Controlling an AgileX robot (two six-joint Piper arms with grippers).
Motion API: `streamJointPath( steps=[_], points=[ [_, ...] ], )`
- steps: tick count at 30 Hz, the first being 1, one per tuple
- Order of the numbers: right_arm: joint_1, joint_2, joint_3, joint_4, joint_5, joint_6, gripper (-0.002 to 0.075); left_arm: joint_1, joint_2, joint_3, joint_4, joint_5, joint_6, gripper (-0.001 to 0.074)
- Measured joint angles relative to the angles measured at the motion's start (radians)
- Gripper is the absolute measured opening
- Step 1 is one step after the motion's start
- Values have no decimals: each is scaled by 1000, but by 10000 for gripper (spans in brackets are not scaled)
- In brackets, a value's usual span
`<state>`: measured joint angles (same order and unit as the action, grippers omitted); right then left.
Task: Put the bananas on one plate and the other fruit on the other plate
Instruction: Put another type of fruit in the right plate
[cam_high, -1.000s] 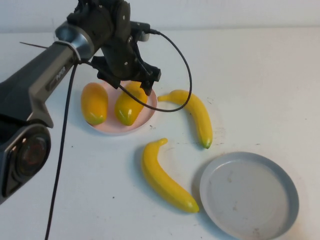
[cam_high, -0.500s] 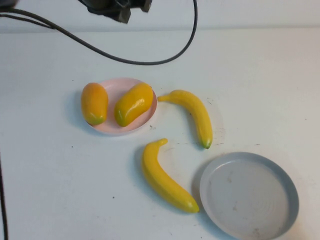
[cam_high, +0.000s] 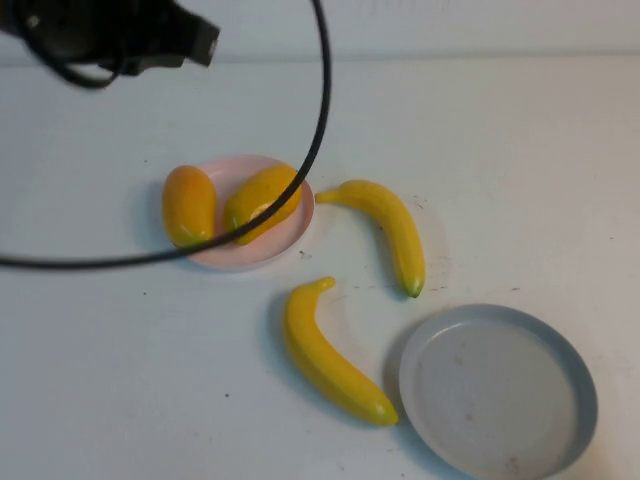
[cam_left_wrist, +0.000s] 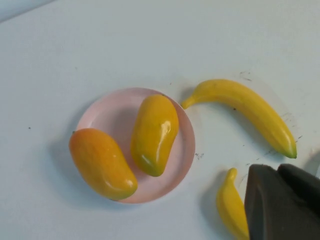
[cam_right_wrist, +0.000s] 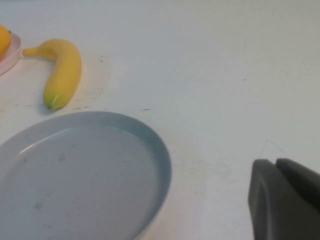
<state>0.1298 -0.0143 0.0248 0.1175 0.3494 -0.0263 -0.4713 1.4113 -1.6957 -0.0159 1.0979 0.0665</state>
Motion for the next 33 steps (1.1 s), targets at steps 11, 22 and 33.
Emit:
streamJointPath(
  steps=[11,22,33],
  points=[
    [0,0,0,0,0,0,-16,-2,-483,655,33,-328,-11,4],
    [0,0,0,0,0,0,-17,-2,-628,763,63,-320,-15,4],
    [0,0,0,0,0,0,-17,-2,-671,974,-82,-727,158,4]
  ],
)
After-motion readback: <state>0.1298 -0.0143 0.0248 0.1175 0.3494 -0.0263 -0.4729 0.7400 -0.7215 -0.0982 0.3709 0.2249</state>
